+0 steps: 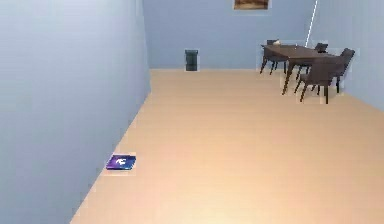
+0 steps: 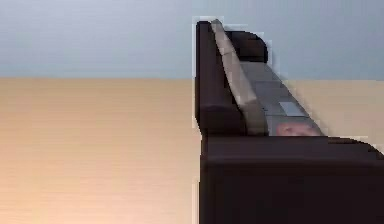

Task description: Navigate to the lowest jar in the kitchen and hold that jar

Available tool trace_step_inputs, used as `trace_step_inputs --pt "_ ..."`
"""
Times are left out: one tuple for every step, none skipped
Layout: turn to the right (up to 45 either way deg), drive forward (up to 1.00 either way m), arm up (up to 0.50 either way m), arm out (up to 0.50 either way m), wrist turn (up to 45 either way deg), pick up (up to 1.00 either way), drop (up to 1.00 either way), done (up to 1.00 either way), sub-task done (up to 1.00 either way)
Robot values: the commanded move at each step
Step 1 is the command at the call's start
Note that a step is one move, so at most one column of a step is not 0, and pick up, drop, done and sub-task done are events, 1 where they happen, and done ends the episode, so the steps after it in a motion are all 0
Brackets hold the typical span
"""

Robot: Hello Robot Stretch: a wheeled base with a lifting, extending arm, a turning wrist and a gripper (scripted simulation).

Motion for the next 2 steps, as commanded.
trace_step_inputs --pt "0.0 1.00 0.00 0.00 0.0 0.00 0.00 0.00 0.00" --pt "-3.0 0.00 0.00 0.00 0.0 0.00 0.00 0.00 0.00"
